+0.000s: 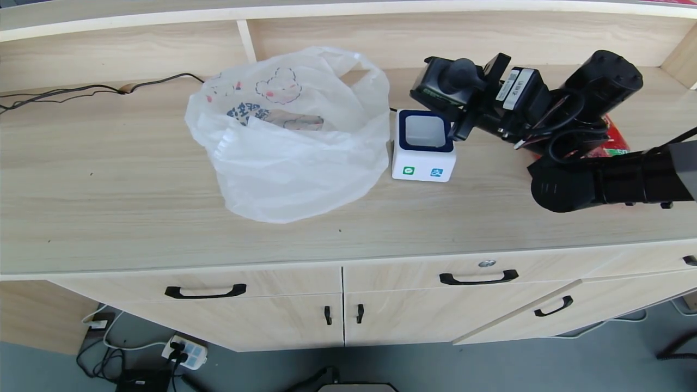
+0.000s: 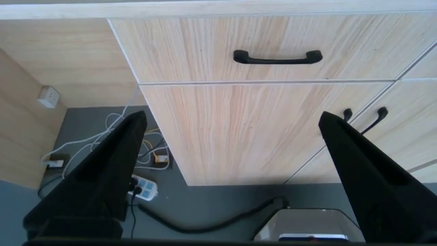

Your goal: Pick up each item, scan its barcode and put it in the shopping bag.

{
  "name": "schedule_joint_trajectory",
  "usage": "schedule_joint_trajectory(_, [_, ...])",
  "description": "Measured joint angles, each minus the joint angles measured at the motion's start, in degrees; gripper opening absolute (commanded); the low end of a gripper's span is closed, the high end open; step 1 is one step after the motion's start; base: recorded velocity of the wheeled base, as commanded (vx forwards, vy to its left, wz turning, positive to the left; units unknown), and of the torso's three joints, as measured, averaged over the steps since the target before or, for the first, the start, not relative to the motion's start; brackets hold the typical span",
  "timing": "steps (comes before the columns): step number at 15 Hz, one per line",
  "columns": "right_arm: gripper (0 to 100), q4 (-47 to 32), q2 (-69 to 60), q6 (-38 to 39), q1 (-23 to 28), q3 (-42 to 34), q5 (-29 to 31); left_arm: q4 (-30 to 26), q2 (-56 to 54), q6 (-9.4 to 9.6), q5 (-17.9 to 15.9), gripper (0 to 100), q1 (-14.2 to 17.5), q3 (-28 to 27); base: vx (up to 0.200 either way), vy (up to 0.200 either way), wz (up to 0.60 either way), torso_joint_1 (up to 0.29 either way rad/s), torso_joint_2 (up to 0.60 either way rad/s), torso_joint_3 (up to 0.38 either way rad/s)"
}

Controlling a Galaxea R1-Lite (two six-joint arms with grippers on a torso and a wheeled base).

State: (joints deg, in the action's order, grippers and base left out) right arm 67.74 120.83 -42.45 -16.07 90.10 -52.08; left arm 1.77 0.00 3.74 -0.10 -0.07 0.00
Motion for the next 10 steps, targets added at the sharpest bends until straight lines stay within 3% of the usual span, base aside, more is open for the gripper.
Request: schedule_joint_trajectory(10, [0,0.0,0.9,0.4,-0.1,-0.3,-0.1,-0.2,0.0,-0.09,0.0,100,0.0,0.0,0.000,0.000,0.00,0.000,0.00,0.000])
